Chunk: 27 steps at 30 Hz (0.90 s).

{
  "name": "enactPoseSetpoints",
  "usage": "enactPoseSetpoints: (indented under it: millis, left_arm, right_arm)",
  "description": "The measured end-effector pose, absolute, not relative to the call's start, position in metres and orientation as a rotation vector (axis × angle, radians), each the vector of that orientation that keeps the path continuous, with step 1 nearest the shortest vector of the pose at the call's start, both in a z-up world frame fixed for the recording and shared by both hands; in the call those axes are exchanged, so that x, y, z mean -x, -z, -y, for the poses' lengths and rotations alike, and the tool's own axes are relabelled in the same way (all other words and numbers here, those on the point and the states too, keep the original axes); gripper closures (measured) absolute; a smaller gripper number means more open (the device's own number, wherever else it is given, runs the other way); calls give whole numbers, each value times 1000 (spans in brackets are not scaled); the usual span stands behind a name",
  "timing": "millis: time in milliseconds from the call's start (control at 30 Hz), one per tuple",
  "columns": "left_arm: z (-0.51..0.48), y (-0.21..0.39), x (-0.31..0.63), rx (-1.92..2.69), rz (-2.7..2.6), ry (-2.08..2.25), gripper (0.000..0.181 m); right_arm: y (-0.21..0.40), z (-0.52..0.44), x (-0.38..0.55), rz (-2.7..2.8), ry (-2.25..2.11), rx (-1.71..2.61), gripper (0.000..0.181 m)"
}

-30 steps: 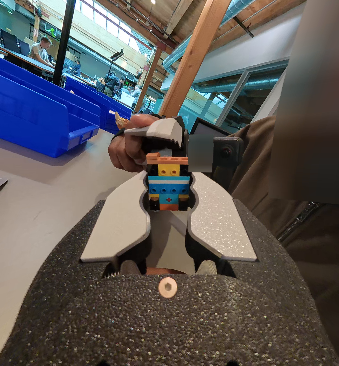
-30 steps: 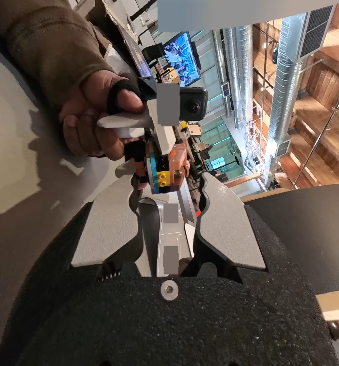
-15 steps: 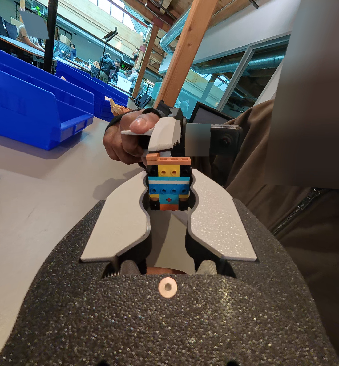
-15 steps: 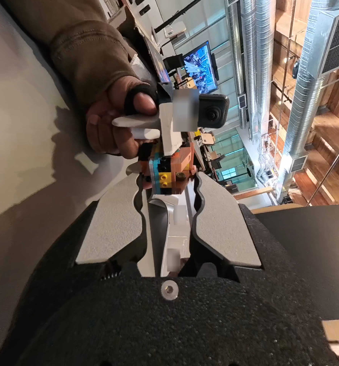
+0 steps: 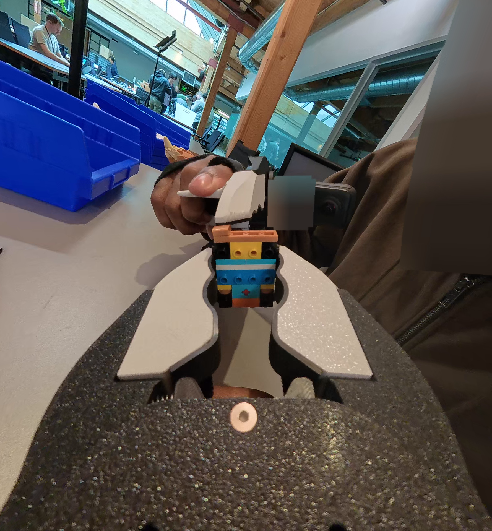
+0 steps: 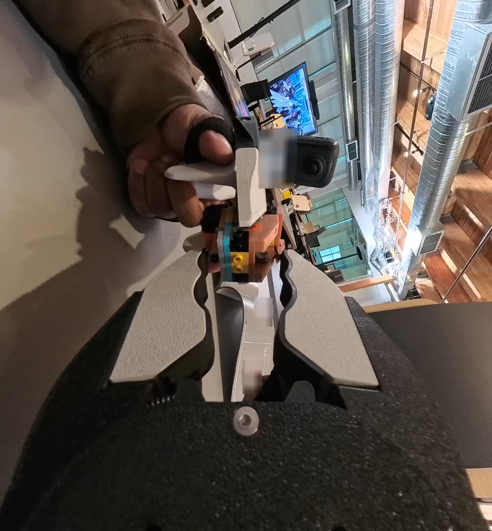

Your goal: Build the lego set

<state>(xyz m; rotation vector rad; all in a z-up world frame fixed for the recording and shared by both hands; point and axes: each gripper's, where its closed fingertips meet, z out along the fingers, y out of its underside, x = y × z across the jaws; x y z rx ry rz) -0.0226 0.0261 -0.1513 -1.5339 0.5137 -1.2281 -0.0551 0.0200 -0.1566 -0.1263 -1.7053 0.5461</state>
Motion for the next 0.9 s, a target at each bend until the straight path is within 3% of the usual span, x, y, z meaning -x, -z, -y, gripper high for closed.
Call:
enactPoseSetpoints:
  millis: [400, 600, 900]
  left_arm:
    - [-28, 147, 25, 1517, -480, 1228, 145]
    - [-25, 149, 19, 1536, -513, 1240, 145]
    - [-25, 148, 17, 1535, -484, 1268, 145]
  right_arm:
    - [153, -21, 58, 1636, -550, 174, 132]
    - [150, -15, 56, 1663, -653, 215, 118]
    - [153, -15, 55, 1641, -612, 160, 129]
